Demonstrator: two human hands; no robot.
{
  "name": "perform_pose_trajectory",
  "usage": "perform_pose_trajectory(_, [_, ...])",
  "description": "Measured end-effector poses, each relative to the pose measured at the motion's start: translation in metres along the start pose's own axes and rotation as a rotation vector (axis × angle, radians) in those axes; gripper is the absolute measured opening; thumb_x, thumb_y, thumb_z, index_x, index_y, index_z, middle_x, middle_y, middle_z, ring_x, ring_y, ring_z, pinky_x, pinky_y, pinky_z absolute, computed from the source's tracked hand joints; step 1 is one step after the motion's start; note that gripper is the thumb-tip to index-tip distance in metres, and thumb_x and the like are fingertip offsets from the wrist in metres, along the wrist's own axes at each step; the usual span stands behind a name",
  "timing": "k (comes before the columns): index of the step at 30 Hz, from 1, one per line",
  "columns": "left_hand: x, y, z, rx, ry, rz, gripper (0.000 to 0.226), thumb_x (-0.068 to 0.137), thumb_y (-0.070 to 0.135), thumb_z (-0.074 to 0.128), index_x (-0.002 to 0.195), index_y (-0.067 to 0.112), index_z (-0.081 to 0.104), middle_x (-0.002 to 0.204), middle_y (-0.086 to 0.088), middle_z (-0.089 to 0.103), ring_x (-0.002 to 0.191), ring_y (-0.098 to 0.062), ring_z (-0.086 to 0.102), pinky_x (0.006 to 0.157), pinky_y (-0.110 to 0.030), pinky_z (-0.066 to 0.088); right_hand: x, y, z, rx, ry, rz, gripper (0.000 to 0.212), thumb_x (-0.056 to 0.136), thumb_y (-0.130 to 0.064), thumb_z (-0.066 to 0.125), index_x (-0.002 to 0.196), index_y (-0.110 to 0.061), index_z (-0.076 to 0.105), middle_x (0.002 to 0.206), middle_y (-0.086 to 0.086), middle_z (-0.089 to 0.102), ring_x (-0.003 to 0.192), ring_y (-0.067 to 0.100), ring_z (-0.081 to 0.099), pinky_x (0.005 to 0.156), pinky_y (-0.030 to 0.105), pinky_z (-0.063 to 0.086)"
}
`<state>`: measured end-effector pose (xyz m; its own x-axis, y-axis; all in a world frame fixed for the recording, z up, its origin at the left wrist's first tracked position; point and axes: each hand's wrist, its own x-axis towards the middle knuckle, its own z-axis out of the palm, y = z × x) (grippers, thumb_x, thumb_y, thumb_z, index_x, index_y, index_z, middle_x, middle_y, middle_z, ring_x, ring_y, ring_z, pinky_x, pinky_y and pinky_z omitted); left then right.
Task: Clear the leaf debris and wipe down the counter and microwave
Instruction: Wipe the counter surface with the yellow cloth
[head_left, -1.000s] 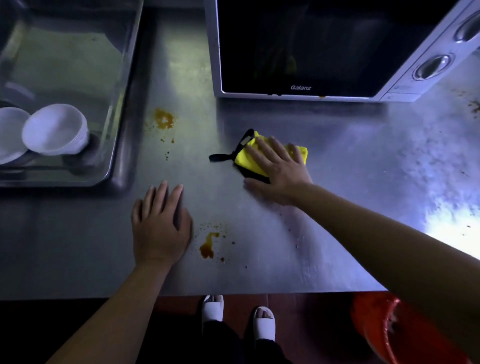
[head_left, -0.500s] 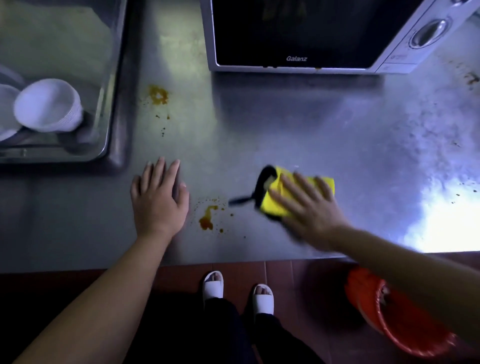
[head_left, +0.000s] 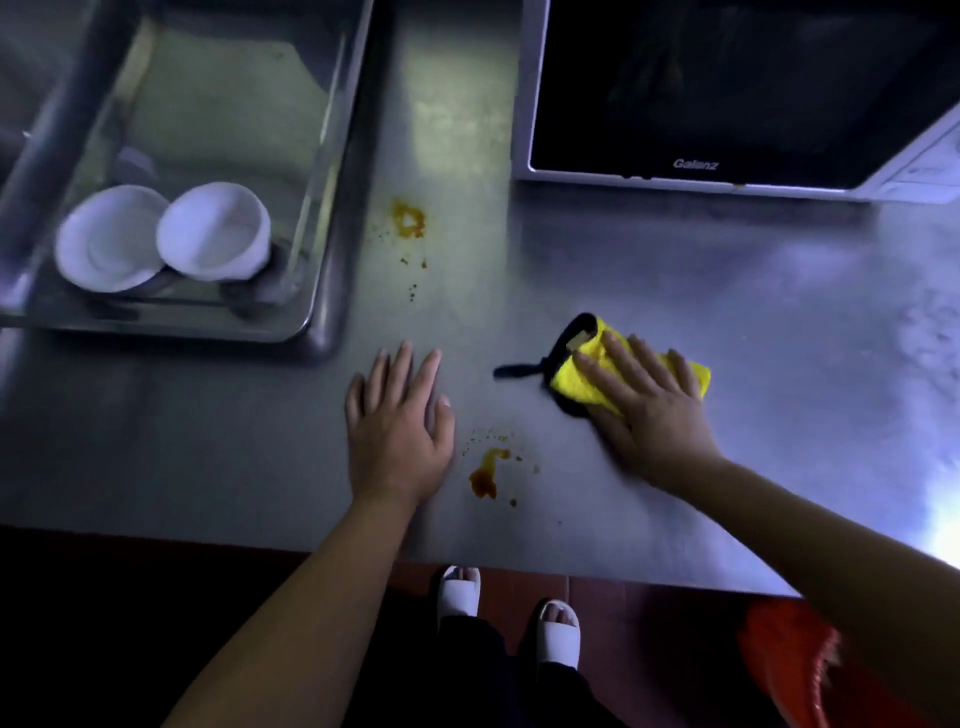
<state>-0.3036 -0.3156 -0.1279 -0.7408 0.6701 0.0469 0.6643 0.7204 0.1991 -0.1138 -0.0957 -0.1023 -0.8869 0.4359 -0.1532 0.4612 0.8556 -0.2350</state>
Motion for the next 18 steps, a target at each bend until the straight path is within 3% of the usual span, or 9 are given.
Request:
perform_pose_trajectory(3, [0.002, -0.001, 0.003, 0.032, 0.023, -0.009, 0.053, 0.096, 0.038, 0.038, 0.147, 0.029, 0.045, 0.156, -0.005, 0.041, 0.144, -0.029, 0.034, 0.116, -0.050, 0.024, 0.097, -0.028, -0.002, 0.031, 0.062, 0.122, 0.054, 0.102, -0.050, 0.033, 0.155, -0.041, 0.026, 0.165, 0.000, 0.021, 0.153, 0.028, 0.017, 0.120, 0.051, 0.011])
perform_pose_trajectory(8, [0.002, -0.006, 0.008, 0.023, 0.034, 0.014, 0.055, 0.095, 0.041, 0.042, 0.149, 0.031, 0.042, 0.158, -0.003, 0.038, 0.146, -0.028, 0.032, 0.118, -0.051, 0.022, 0.245, -0.091, -0.005, 0.012, 0.059, 0.129, 0.055, 0.104, -0.049, 0.031, 0.156, -0.042, 0.016, 0.168, -0.003, 0.009, 0.154, 0.026, 0.005, 0.121, 0.054, 0.004])
perform_pose_trajectory(13, [0.001, -0.007, 0.011, -0.015, 0.033, -0.003, 0.056, 0.096, 0.042, 0.041, 0.151, 0.034, 0.038, 0.160, -0.001, 0.033, 0.149, -0.026, 0.026, 0.119, -0.051, 0.020, 0.327, -0.133, -0.010, -0.038, -0.055, -0.066, 0.058, 0.102, -0.054, 0.028, 0.156, -0.044, 0.010, 0.168, -0.006, 0.002, 0.155, 0.024, 0.001, 0.120, 0.056, 0.001])
perform_pose_trajectory(18, [0.001, -0.007, 0.005, -0.053, 0.015, -0.005, 0.055, 0.097, 0.043, 0.040, 0.151, 0.033, 0.038, 0.161, -0.001, 0.031, 0.150, -0.025, 0.024, 0.120, -0.052, 0.018, 0.323, -0.134, -0.009, -0.169, -0.126, -0.285, 0.058, 0.102, -0.054, 0.029, 0.154, -0.052, 0.004, 0.168, -0.010, -0.001, 0.155, 0.022, -0.001, 0.120, 0.054, 0.003])
